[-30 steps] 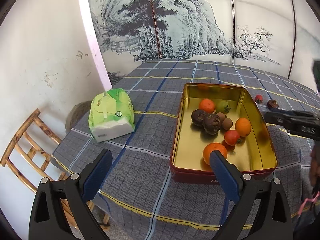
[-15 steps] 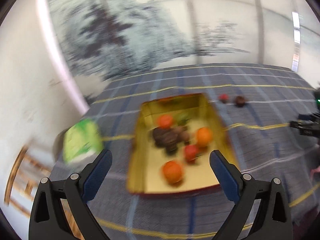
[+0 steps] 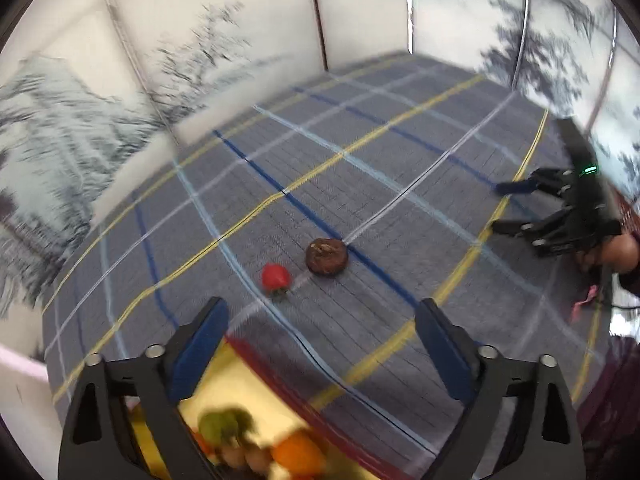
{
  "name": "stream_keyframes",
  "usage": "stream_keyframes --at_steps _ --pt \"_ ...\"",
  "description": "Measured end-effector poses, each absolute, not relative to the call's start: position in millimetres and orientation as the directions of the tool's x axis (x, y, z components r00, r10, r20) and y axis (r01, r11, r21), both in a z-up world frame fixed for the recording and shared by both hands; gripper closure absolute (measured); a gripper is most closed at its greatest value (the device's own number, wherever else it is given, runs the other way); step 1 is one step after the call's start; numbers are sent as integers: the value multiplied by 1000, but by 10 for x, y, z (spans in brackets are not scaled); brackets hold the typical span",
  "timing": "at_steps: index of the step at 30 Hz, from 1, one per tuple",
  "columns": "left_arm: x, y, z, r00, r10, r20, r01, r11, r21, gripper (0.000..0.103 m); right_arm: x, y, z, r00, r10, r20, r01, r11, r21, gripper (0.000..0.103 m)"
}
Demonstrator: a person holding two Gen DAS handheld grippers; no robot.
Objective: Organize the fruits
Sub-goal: 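Grasp the small red tomato on the cloth with the left tool while the right tool swings toward the mangosteen, then carry the small red tomato into the tray with the left tool while the right tool grasps the mangosteen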
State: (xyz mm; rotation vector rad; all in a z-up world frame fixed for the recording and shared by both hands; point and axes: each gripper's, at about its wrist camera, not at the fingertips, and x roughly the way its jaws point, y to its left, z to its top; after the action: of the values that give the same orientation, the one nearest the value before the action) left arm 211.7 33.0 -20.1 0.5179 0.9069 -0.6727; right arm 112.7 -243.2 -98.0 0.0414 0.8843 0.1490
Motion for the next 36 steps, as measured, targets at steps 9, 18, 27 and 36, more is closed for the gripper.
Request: stream_keyframes --at_steps 9,18,27,36 --pt "2963 354 -825 323 -260 -910 690 723 38 55 1148 -2390 -991 616 177 -767 -134 984 120 23" --pt "3116 387 -1125 263 -219 -939 627 779 -6 75 1160 -2377 -995 612 188 -768 -142 982 126 18" --pt "2659 494 -723 438 -235 -867 441 897 -20 75 1169 -2381 -959 623 222 -750 -147 975 167 17" --pt "1570 794 -161 526 -297 -797 300 942 -152 75 1831 -1480 -528 598 424 -680 -462 876 141 17"
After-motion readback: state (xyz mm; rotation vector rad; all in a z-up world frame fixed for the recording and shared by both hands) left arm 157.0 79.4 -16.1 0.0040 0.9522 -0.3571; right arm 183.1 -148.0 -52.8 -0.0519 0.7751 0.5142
